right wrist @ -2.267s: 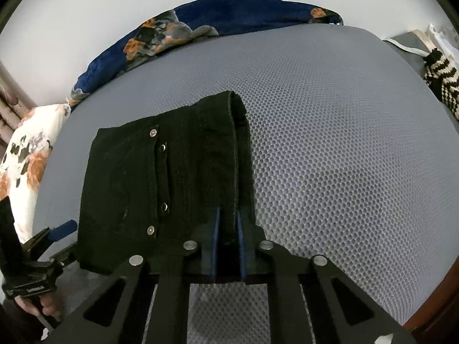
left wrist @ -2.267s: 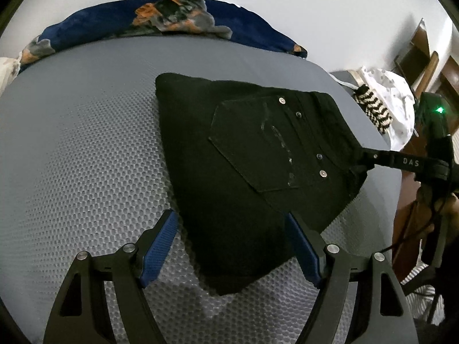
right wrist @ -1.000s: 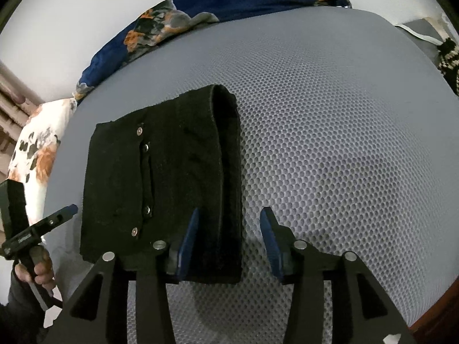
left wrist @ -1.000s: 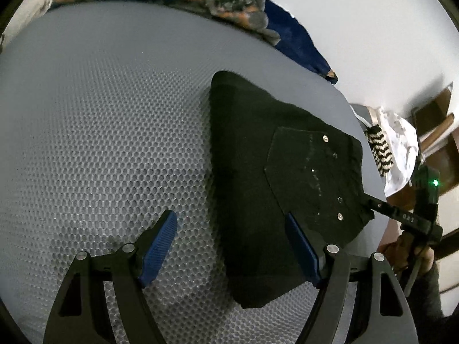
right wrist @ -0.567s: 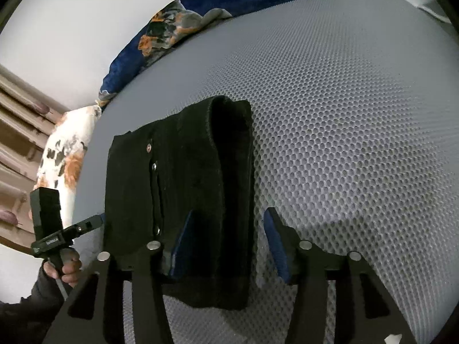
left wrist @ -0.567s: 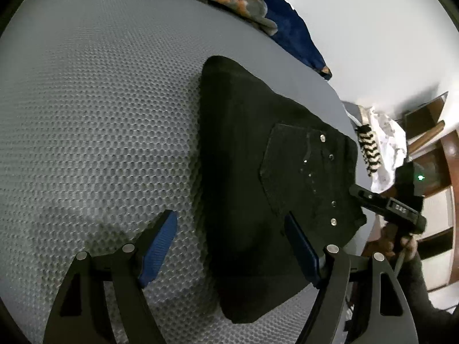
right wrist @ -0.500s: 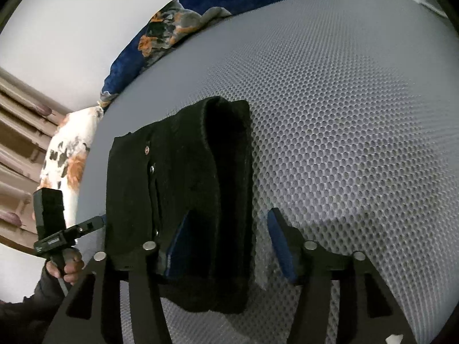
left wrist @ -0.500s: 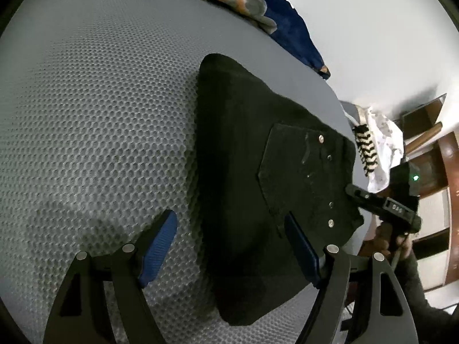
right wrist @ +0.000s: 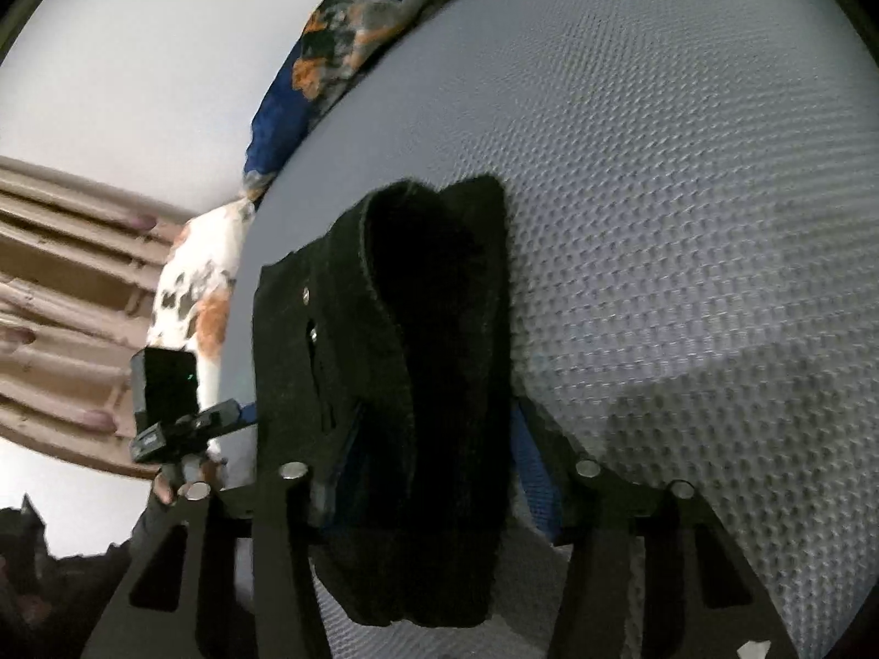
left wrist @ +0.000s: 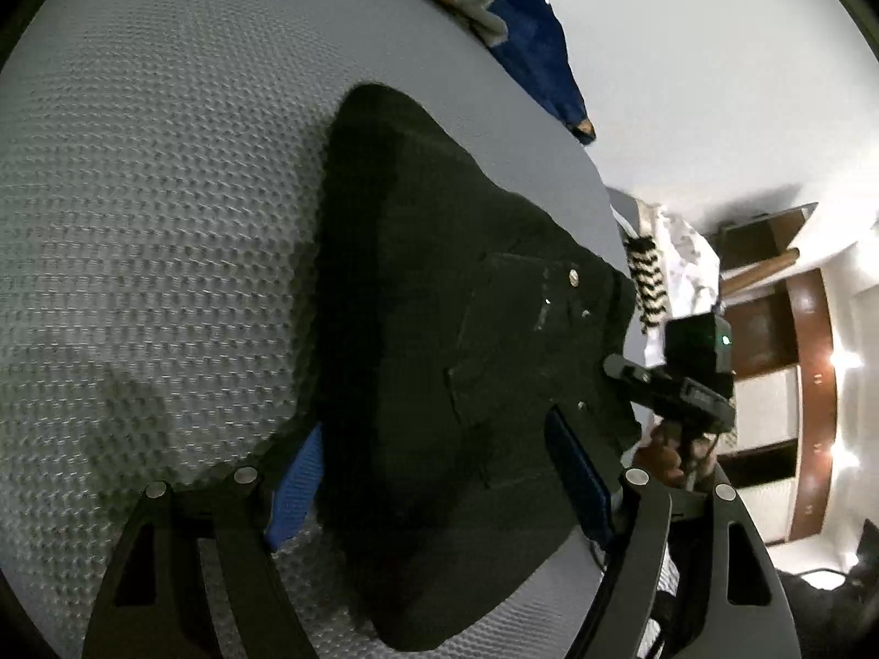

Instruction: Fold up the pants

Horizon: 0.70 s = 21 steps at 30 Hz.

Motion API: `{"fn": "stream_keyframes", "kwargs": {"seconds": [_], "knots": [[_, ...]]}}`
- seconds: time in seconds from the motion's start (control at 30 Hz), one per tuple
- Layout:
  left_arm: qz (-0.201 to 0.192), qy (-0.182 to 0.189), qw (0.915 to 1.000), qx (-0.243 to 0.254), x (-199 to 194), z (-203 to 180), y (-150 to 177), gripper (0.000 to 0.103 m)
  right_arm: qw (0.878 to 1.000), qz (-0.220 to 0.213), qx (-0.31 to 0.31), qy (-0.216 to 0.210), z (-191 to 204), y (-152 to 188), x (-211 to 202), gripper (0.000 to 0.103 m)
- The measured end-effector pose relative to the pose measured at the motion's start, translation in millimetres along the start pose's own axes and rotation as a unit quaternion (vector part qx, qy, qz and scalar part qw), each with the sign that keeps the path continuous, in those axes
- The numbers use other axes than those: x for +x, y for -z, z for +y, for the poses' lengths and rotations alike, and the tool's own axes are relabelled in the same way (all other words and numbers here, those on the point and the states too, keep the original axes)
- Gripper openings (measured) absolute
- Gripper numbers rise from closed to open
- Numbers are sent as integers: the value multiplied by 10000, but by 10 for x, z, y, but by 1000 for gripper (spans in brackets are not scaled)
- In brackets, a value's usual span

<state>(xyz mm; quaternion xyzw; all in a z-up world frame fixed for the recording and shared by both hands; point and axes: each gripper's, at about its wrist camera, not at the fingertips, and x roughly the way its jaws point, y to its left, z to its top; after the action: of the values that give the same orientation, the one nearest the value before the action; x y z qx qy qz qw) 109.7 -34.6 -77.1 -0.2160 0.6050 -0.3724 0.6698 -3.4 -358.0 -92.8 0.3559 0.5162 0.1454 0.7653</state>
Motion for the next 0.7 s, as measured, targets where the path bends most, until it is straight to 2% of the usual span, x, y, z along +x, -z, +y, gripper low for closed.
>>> {"fn": "stream_keyframes", "kwargs": {"seconds": [0.27,0.43,0.53,0.57,0.7], "knots": [[-35,146,9998,138,132,-91,-81,77,9987,50,96,-503,-29,-80,140,46],[-191,92,9997,144,187,-152,-146,77,9986,-69,119,-512,8,-104,174,46],[-267,5,9996,114,183,-135,-137,77,9989,-223,93,-414,53,-62,165,35],[-299,-49,9995,82,190,-150,-136,76,9989,-297,35,-355,90,-48,158,31],[-414,-793,9958,213,250,-286,-118,49,9983,-568,-130,-53,293,26,96,26]]}}
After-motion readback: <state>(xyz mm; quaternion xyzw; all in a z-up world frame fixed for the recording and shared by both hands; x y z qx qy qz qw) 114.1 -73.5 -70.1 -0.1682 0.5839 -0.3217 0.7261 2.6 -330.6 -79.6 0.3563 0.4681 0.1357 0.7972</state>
